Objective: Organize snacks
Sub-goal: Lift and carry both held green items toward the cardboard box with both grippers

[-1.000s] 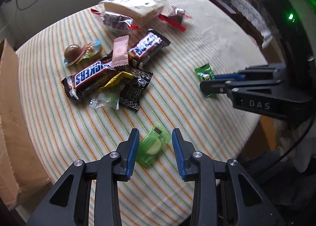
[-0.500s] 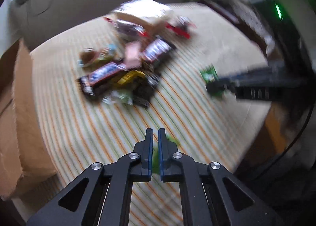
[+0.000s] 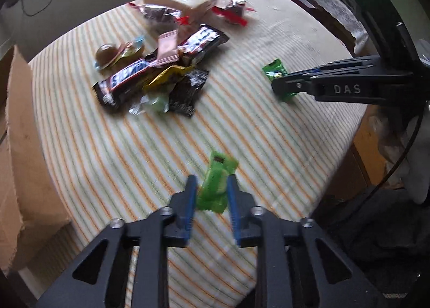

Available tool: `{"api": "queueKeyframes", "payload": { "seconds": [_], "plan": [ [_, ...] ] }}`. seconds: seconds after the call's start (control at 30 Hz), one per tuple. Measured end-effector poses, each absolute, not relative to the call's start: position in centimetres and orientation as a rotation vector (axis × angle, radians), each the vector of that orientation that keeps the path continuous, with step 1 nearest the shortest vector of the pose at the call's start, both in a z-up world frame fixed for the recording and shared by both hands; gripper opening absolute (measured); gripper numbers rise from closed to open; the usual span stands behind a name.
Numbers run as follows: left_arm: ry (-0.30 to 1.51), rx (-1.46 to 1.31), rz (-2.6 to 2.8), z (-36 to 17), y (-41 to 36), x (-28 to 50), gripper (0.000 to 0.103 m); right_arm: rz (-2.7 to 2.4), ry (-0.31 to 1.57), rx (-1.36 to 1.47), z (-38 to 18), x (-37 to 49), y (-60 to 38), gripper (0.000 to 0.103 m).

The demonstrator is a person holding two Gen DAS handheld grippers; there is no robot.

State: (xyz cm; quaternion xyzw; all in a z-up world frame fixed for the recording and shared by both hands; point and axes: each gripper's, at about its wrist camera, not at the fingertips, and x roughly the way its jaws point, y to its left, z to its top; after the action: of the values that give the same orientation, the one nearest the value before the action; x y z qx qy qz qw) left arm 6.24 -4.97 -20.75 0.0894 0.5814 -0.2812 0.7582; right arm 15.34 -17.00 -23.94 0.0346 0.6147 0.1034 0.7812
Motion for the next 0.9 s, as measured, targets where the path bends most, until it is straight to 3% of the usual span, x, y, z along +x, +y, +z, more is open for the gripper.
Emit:
{"api": "queueKeyframes", "payload": {
  "seconds": [0.3, 0.33, 0.37, 0.4, 0.9],
  "plan": [
    [1.235, 0.324, -0.613, -21.4, -7.2, 6.4, 0.036, 0.229, 1.334, 0.067, -23.9, 15.7, -16.7, 0.016],
    [1.229, 0.321, -0.609, -21.4, -7.0, 6.3, 0.036, 0.23, 1.333, 0.065, -23.9, 15.8, -16.7, 0.016],
    [1.223, 0.314, -0.599, -21.3, -6.8, 6.3, 0.028, 0.23, 1.333, 0.063, -23.9, 15.8, -16.7, 0.016],
    [1.221, 0.305, -0.589, -21.3, -6.7, 6.3, 0.021, 0.231, 1.332, 0.063, -23.9, 15.9, -16.7, 0.016],
    [1.141, -0.045, -0.406, -18.7, -2.2, 6.5, 0.02, 0.262, 1.287, 0.026, -22.0, 16.5, -16.2, 0.012]
  ]
}}
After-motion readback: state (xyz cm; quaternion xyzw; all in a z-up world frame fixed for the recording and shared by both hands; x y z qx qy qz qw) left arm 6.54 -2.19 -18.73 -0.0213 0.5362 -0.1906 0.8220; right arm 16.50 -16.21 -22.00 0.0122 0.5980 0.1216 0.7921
